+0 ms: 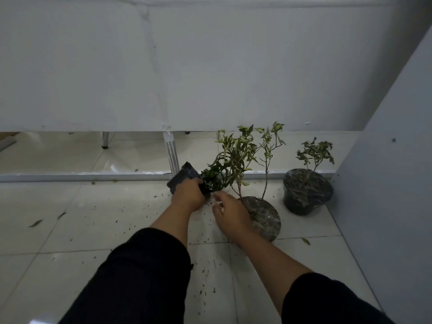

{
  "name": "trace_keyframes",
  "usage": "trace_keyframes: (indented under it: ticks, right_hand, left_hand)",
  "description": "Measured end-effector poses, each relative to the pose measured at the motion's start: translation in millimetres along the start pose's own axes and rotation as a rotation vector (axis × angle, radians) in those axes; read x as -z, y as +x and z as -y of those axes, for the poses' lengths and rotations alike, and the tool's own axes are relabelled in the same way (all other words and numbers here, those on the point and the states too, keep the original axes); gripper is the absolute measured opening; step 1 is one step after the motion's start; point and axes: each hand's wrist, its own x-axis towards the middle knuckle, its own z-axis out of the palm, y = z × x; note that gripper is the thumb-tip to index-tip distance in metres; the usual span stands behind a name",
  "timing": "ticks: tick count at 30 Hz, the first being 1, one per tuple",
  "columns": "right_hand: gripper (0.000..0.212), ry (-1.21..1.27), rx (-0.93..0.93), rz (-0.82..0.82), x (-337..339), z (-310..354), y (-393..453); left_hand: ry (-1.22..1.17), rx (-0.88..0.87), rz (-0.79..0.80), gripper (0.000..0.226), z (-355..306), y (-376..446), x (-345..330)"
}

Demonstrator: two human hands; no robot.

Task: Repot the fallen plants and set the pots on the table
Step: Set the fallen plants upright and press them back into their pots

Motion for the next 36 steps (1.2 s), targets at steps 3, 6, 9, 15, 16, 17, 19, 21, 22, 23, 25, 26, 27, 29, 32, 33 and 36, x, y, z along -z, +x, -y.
trace_keyframes:
  ticks: [3,6,9,15,16,17,19,21,22,23,25,26,27,29,32,33,36]
  right_hand:
    - [0.050,0.174,-0.145,0.087,0,5,23]
    - [0.062,0.315,-0.269,0.078,2,4,51]
    - [0.061,0.390,-0.338,0.084,-3,2,66]
    - [0.064,0.199,-0.279,-0.035,-28,-12,75]
    - [0.066,0.158,-0.264,-0.078,-31,-14,74]
    - [0.067,0.111,-0.246,-0.126,-34,-15,73]
    - [0.070,0.069,-0.202,-0.227,-41,-18,70]
    - [0.072,0.084,-0.160,-0.303,-48,-21,68]
    - [0.072,0.088,-0.142,-0.326,-50,-22,66]
    - [0.073,0.090,-0.131,-0.338,-53,-23,65]
    - [0.074,0.094,-0.117,-0.351,-56,-24,63]
    - [0.075,0.089,-0.113,-0.357,-57,-25,62]
    - [0.075,0.082,-0.114,-0.364,-57,-25,61]
    - [0.073,0.081,-0.128,-0.379,-55,-25,59]
    - [0.064,0.063,-0.164,-0.365,-50,-24,57]
    - [0.059,0.043,-0.159,-0.362,-49,-23,57]
    - [0.047,0.047,-0.092,-0.394,-45,-20,58]
  left_hand:
    - [-0.005,-0.072,-0.006,0.046,0,16,2]
    - [0.000,-0.161,0.016,0.055,6,36,-15]
    - [0.321,-0.355,0.036,0.056,12,50,-36]
    - [0.778,-0.341,0.061,0.074,29,75,-61]
    - [0.775,-0.338,0.046,0.071,31,77,-61]
    - [0.768,-0.337,0.031,0.066,33,79,-61]
    - [0.778,-0.311,0.004,0.058,34,80,-58]
    - [0.824,-0.257,-0.032,0.048,37,81,-57]
    - [0.851,-0.219,-0.054,0.043,39,81,-58]
    - [0.875,-0.182,-0.071,0.039,43,81,-58]
    - [0.919,-0.125,-0.091,0.035,49,79,-58]
    - [0.934,-0.107,-0.102,0.034,51,78,-56]
    - [0.944,-0.092,-0.116,0.032,54,77,-54]
    - [0.943,-0.063,-0.148,0.029,60,74,-47]
    - [0.923,-0.067,-0.155,0.030,71,72,-38]
    - [0.911,-0.074,-0.147,0.032,74,72,-37]
    - [0.822,-0.087,-0.142,0.036,73,71,-35]
